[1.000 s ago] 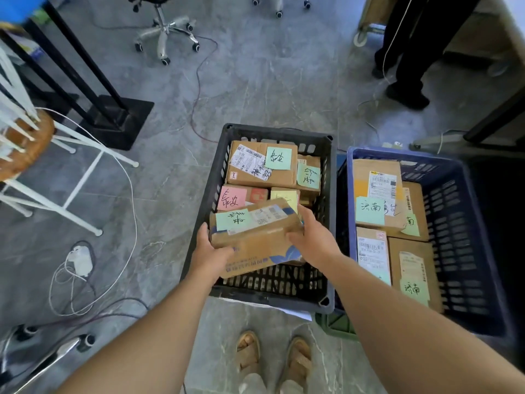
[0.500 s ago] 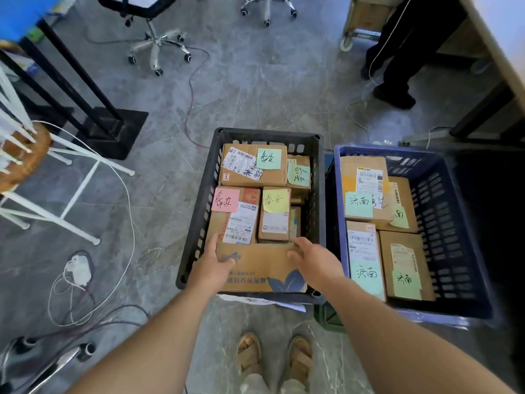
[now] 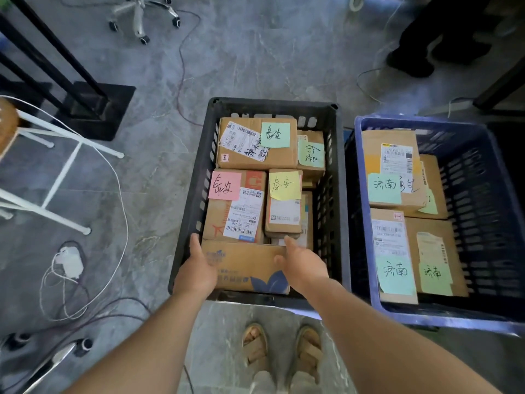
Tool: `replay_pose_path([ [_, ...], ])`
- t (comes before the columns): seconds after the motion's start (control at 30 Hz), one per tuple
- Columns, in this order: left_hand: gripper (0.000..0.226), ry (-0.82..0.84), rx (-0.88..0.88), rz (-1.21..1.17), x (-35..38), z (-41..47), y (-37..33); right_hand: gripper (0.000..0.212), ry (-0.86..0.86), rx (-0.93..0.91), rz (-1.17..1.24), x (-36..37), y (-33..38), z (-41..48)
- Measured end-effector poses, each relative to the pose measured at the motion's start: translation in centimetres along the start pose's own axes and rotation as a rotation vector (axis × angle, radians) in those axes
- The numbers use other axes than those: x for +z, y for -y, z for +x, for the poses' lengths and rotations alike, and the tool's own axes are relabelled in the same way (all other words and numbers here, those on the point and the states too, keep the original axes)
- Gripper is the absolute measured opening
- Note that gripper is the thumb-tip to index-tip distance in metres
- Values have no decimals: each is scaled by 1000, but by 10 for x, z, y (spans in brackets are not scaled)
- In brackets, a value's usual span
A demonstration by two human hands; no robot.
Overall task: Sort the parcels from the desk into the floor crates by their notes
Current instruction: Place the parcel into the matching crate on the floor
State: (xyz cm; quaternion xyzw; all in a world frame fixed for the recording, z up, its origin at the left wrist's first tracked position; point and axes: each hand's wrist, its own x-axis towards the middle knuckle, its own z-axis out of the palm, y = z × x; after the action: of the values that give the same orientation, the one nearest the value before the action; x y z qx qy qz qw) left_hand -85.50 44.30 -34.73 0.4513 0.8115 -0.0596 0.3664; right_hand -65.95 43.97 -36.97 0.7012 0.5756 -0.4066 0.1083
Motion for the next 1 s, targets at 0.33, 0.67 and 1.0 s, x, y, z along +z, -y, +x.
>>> replay_pose_path([
  [0.33, 42, -10, 259, 516, 31, 12, 11, 76, 73, 92, -132, 27, 11, 17],
  [0.67, 48, 138, 209, 467, 35, 31, 6, 42, 48, -10, -183, 24, 3, 22],
  [1.0, 76, -26, 416, 506, -12, -48, -42, 49, -167, -98, -279, -49, 1, -52],
])
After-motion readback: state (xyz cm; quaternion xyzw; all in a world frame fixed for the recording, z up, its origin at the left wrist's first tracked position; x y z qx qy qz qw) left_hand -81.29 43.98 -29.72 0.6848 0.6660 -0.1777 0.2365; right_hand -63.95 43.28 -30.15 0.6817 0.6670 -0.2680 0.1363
